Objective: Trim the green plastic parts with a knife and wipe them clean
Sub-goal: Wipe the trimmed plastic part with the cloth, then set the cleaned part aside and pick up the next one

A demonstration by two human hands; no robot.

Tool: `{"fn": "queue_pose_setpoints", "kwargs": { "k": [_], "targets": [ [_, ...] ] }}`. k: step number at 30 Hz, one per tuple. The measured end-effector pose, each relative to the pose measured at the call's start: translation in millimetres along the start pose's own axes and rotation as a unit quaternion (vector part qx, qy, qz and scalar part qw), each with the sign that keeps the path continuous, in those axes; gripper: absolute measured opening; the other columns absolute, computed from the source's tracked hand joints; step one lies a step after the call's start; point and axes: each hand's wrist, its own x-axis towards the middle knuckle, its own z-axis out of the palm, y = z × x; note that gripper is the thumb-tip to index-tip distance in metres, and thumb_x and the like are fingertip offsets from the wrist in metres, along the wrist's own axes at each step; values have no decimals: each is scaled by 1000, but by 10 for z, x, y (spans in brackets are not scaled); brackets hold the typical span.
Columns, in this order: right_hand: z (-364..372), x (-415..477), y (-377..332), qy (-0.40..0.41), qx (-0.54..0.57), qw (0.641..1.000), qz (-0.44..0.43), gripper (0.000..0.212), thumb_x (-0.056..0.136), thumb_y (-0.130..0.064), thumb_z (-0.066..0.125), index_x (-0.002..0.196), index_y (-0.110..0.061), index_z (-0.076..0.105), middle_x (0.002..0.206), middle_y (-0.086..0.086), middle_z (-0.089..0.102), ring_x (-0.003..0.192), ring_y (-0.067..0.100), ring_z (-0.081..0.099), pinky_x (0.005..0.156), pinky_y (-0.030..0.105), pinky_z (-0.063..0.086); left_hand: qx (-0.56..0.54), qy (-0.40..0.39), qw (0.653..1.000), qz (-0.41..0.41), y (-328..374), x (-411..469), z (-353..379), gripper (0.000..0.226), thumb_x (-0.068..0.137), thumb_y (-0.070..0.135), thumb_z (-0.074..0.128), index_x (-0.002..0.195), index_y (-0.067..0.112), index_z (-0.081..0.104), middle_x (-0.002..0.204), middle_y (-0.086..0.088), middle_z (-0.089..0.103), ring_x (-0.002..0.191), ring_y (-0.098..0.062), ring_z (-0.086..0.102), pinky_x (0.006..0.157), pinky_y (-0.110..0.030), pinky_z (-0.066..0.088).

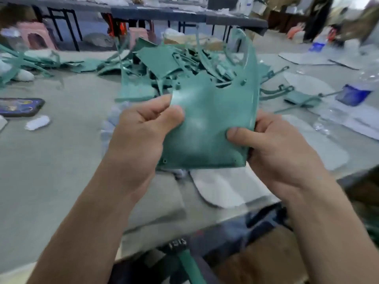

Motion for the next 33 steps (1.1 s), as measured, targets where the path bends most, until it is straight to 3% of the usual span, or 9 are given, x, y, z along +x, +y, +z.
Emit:
{"fn": "queue_pose_setpoints", "kwargs": {
  "k": [8,11,15,18,21,26,29,31,33],
  "targets": [
    [-1124,-1835,353,257,44,958,119,45,65,5,63,109,4,74,113,25,73,103,44,71,93,55,56,-59,-211,955,-198,-900,-929,1375,29,84,-2,64,98,17,80,92,-6,79,73,-17,72,58,-27,58],
    [-1390,-2385,762,374,101,902,191,45,72,9,57,114,2,70,115,22,74,107,43,70,97,57,54,-69,-296,898,-319,-1385,-1302,1676,51,62,1,55,106,16,78,105,-14,77,87,-27,73,70,-32,57],
    [-1557,-3164,1419,505,160,802,277,37,85,13,54,114,-2,71,111,18,76,100,39,73,94,55,56,-54,-304,815,-490,-2038,-1934,1906,52,78,-1,51,123,15,71,107,-4,78,93,-17,75,64,-21,55],
    [-1777,-3612,1867,575,199,731,310,33,83,15,58,110,0,71,105,21,77,89,40,76,80,54,62,80,-354,785,-501,-2412,-2328,1950,52,87,-3,53,130,24,65,100,17,77,77,3,70,57,-10,47],
    [-2071,-3833,2190,627,239,682,291,23,92,-3,67,115,-3,70,121,19,72,107,38,70,91,54,58,137,-377,766,-502,-2542,-2460,1917,60,94,5,58,148,29,49,135,18,59,112,5,55,70,0,39],
    [-1972,-3733,2585,662,237,560,439,46,99,-23,63,141,-10,50,154,20,39,136,42,45,103,54,50,197,-379,801,-419,-2361,-2169,1895,53,94,19,64,140,45,55,151,12,43,132,-2,39,104,-24,30],
    [-1723,-3327,2556,619,216,637,406,12,99,-10,56,108,-6,62,113,21,61,95,31,65,76,40,58,207,-406,828,-327,-2085,-1871,1899,44,93,8,61,125,37,70,155,9,42,140,4,37,110,-19,30],
    [-1556,-2924,2318,574,222,717,328,18,95,2,49,91,-6,64,73,10,64,55,17,58,50,27,47,184,-410,845,-290,-1820,-1666,1874,44,90,-2,58,115,29,77,138,12,58,125,9,51,96,-8,38],
    [-1369,-2457,1865,522,222,794,221,26,91,14,48,90,-2,69,69,12,71,50,17,62,48,23,49,152,-378,878,-252,-1517,-1428,1813,48,84,-15,53,97,21,81,106,8,76,101,1,68,79,-8,49]
  ]
}}
